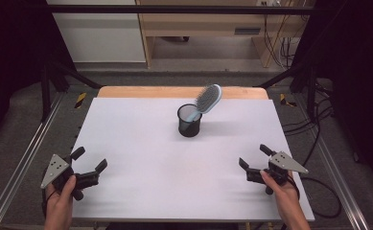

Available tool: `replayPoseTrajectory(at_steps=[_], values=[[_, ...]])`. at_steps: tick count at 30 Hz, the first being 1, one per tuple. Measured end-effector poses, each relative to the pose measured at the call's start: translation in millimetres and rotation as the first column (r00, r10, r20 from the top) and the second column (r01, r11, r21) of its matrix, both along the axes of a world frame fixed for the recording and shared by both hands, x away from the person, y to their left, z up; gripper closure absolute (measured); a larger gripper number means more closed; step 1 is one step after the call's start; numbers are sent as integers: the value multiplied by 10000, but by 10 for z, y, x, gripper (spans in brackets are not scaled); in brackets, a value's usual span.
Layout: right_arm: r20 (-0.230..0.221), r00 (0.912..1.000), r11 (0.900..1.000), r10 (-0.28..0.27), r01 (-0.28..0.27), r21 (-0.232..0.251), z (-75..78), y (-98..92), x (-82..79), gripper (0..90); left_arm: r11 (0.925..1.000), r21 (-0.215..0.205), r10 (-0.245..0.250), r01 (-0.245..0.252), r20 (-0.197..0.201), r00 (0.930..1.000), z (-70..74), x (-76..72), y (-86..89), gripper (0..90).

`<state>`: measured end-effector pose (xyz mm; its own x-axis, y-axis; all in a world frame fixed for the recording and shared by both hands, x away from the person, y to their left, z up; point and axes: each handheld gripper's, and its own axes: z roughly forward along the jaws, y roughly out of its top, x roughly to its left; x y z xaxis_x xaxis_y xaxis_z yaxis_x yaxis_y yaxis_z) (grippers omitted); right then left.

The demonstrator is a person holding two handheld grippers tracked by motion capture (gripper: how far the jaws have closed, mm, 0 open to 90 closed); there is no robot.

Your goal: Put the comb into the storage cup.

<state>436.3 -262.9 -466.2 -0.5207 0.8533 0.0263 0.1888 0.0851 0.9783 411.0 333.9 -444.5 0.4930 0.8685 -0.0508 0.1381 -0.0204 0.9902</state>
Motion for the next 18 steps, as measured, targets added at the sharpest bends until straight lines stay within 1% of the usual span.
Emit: replayPoseTrajectory(at_steps=[4,18], values=[[-85,9999,9999,133,-134,-25,-7,27,6,36,10000,26,-28,28,43,10000,1,1,-8,13],[-168,9985,9986,514,-516,-116,-15,132,49,36,9999,94,-104,103,102,9999,-5,8,-18,14]])
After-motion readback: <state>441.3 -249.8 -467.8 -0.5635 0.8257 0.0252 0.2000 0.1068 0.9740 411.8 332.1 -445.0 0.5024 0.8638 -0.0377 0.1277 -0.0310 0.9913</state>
